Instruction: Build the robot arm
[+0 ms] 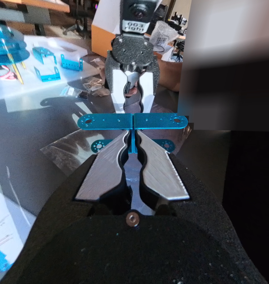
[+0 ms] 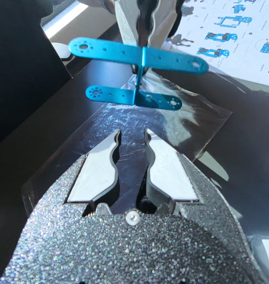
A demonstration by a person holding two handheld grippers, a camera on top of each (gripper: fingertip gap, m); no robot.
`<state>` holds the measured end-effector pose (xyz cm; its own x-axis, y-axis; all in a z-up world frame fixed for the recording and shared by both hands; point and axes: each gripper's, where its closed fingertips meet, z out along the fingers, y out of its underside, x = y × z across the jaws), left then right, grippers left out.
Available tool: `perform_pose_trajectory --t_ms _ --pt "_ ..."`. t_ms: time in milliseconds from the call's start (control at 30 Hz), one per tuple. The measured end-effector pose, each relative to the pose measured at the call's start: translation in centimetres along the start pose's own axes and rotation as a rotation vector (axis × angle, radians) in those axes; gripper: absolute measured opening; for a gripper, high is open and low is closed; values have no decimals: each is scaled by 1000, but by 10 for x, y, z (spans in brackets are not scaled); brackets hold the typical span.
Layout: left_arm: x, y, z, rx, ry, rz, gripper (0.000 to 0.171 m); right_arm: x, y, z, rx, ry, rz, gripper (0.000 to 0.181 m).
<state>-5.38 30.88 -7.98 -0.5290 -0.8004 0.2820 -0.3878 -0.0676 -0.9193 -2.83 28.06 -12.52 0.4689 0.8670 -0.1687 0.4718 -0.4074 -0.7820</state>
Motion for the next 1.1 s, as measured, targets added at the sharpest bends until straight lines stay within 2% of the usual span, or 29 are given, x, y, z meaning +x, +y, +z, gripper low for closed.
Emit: perform_pose_trajectory --t_ms 67,233,400,500,633,700,800,867,900,1000,1100 --pt "0 -3 8 -10 36 -97 2 3 -4 -4 32 0 22 29" --pt "-6 -6 22 -23 19 -226 2 24 -5 -22 110 46 80 29" --pt "1 -2 23 -11 15 -355 2 56 -1 -39 148 193 110 26" --pt "-5 6 10 -31 -104 -318 2 68 5 -43 120 246 146 26" --pt "-13 15 7 -72 -311 -278 2 60 -6 -43 114 237 124 26" --pt "-14 15 9 -90 -413 -201 2 48 -15 -43 125 203 105 27" --pt "-21 22 9 -180 -608 -22 2 33 -21 -43 116 170 91 26" --pt "-16 21 14 -232 -649 58 2 32 -22 -46 108 199 87 26" --pt "-10 21 18 -275 -621 73 2 29 -25 -47 121 198 94 25" --pt "4 27 20 -549 -463 60 2 28 -29 -51 136 226 127 25" --pt "3 25 19 -749 -349 -83 2 34 -22 -53 125 274 153 25"
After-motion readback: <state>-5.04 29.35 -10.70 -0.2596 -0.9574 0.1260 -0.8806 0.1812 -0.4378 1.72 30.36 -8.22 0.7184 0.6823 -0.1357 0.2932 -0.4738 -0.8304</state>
